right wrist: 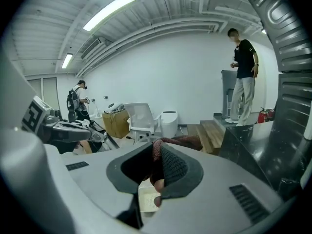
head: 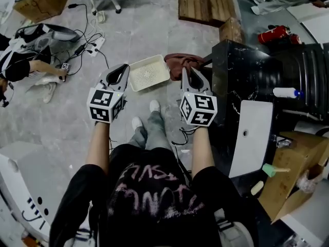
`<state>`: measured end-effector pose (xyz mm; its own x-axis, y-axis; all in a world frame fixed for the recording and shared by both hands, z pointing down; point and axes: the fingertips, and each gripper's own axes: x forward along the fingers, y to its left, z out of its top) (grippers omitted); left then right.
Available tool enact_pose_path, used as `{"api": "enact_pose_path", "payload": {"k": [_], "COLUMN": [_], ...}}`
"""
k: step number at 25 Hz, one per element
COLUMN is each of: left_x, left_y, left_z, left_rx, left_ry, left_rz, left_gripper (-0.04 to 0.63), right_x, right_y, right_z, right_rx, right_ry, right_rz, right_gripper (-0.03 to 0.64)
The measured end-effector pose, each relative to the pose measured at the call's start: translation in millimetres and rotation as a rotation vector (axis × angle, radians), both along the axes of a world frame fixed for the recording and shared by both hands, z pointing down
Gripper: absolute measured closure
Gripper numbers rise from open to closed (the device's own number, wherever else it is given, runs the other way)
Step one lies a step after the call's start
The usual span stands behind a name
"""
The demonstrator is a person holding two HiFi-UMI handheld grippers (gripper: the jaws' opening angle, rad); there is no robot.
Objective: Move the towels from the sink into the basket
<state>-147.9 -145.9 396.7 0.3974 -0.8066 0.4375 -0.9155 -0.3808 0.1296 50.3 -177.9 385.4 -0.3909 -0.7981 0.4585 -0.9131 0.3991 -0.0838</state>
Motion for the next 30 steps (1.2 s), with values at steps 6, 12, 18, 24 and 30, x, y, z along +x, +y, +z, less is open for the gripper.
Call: {"api": "enact_pose_path", "payload": {"k": [6,12,18,24,30], "left_x": [-3.1,-6.1,-16.6,-24.8,-24.1], "left_y": [-31.9,-61.0,-71.8,-80.0,-72.4], "left_z": [47.0,106.1,187.6,289.3,391.8], "left_rx": [-0.061,-0.11,-0.19,-0.275,-0.339], "left_ry": [-0.002,-0.008,0.0,0.011,0.023], "left_rz": [-0.021,-0.04,-0.087,-0.132,-0.16], "left_gripper": [0.575,0.575,0.575,0.575,0.575], "right_x": [-6.8,-9.0,-17.8,-32.1,-43.4], "right_y": [-40.7,-72.7,-94.7,-110.2,-100.6], "right_z": [47.8,113.5,192.2,295.3,414.1], "right_rx": [-0.055,-0.125,-0.204,-0.266,-0.381], "right_ry": [0.01,-0.001,-0.04,-0.012,0.011], "right_rz": [-0.041,-0.047,-0.046,-0.093,-0.157], "right_gripper": [0.557,0.557,0.557,0.557,0.557]}}
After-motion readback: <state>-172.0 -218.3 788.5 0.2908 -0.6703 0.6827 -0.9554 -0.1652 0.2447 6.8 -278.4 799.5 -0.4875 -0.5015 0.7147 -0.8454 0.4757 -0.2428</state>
